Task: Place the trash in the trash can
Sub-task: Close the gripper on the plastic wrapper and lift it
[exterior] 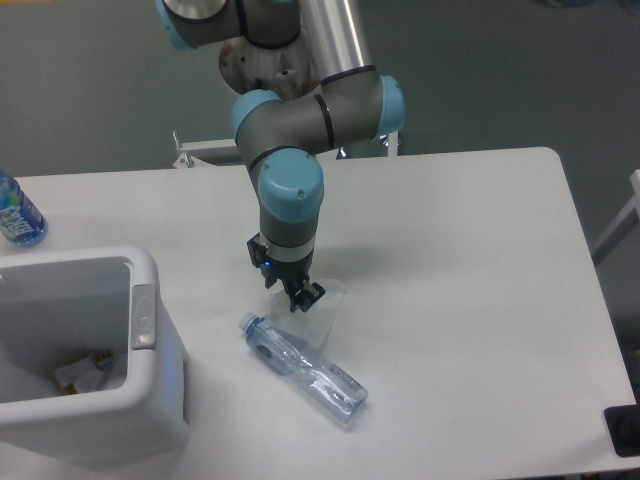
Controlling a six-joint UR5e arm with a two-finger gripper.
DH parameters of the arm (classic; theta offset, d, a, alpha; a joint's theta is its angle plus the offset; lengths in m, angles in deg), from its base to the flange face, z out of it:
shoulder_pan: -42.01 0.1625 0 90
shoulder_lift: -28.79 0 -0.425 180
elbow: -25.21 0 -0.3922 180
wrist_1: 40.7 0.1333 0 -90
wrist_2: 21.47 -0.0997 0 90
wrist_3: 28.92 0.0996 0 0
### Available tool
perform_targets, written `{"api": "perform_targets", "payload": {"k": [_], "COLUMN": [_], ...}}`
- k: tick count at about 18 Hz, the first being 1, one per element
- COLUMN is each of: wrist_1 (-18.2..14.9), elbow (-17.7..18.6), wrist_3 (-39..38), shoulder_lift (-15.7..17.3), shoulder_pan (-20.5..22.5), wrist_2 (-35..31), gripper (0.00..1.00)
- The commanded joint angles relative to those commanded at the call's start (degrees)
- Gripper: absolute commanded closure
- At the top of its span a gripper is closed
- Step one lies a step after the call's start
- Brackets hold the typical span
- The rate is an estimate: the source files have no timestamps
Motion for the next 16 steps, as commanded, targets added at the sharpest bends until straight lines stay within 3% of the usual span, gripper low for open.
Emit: {"api": "perform_targets", "payload": {"k": [4, 7, 10, 12, 14, 16], "wrist_1": [-2.28, -7.45, -10.54, -13.17, -15.02, -14.68], "elbow": [-0.88, -3.33, -5.7, -8.77, -12.81, -18.09], "wrist_3": [0.53, 0.53, 0.53, 0.09, -3.14, -13.31], "shoulder_lift": [1.06, 2.37, 3.78, 6.32, 8.17, 8.97], "shoulder_pan": [0.61, 1.41, 2.02, 3.51, 5.17, 7.64], "wrist_2": [0.09, 0.18, 0.44, 1.66, 7.7, 19.9], "gripper": [1.0, 1.0, 1.0, 1.0, 1.0, 1.0]}}
